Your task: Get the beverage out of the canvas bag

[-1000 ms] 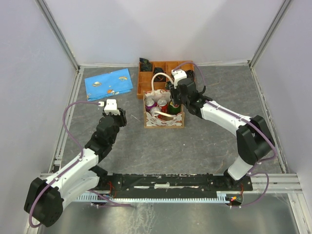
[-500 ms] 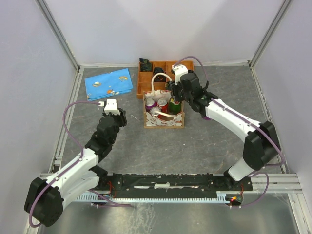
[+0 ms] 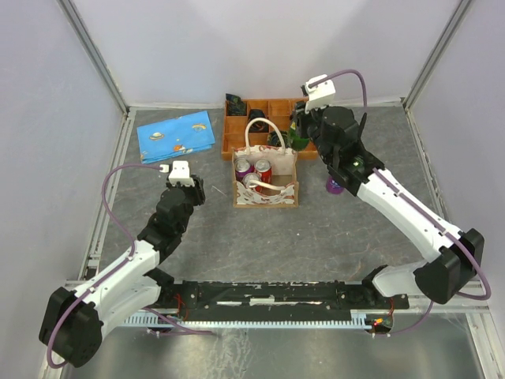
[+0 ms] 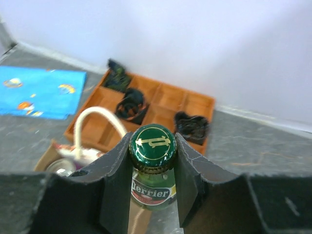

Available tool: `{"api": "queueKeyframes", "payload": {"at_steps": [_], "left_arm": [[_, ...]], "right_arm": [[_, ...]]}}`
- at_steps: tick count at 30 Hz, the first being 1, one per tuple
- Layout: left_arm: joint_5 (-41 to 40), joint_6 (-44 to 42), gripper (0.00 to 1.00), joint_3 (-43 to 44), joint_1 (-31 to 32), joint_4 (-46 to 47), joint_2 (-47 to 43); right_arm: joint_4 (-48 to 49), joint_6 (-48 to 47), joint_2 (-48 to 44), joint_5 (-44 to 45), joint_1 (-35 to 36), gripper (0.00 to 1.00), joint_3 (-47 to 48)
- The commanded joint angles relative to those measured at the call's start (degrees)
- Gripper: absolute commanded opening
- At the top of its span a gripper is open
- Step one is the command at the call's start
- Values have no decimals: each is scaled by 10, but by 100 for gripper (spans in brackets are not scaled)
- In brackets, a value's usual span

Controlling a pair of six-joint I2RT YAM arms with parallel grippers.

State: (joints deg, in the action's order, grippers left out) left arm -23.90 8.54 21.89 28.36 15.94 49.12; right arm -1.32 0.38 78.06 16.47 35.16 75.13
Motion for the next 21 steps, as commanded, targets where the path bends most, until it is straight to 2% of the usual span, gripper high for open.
{"api": "queueKeyframes", "payload": {"at_steps": [1, 5, 11, 21], "left_arm": [[-5, 13, 49, -1, -1, 23, -3], [-3, 13, 49, -1, 0, 23, -4], [0, 14, 49, -2, 0, 24, -2], [8, 19, 49, -2, 0, 27, 2]], "right_arm": [[131, -62, -29, 111, -8, 0, 46], [133, -52, -22, 129, -35, 0, 37], [113, 13, 0, 101, -85, 0, 20], [107, 54, 44, 35, -100, 0, -19]]}}
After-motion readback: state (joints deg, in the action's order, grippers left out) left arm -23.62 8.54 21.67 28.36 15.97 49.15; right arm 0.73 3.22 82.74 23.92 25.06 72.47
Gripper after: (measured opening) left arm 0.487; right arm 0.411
